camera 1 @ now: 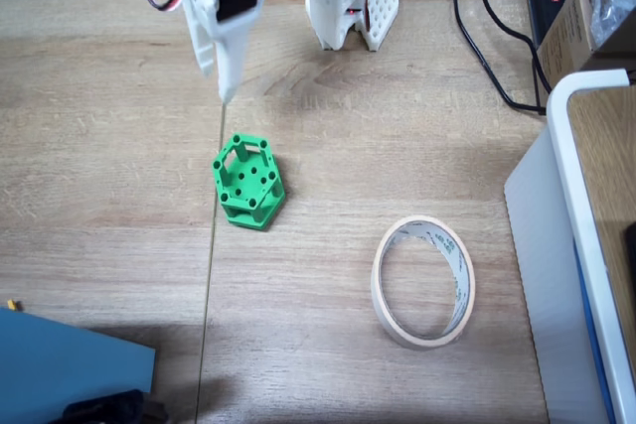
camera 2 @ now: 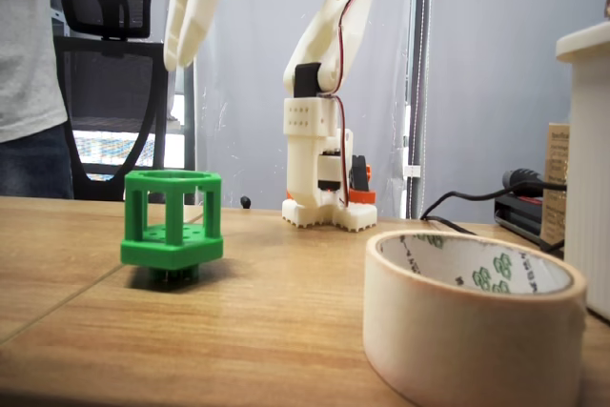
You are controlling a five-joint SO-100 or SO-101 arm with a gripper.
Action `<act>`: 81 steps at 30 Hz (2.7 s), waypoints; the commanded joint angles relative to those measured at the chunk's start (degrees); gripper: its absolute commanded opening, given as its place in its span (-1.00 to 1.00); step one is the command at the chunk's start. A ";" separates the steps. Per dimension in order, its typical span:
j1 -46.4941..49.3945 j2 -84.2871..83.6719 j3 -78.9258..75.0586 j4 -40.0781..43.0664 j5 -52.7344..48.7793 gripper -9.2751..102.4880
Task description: Grasp a component and put it in the bin.
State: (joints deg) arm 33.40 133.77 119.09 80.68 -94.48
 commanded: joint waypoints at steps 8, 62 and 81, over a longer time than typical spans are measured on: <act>-0.53 17.49 14.59 -12.13 -0.44 -0.59; -3.34 -14.59 13.62 -35.24 0.70 -0.61; -5.19 -14.41 12.74 -35.24 0.88 -0.83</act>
State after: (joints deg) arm 28.04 118.83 135.18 46.23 -93.78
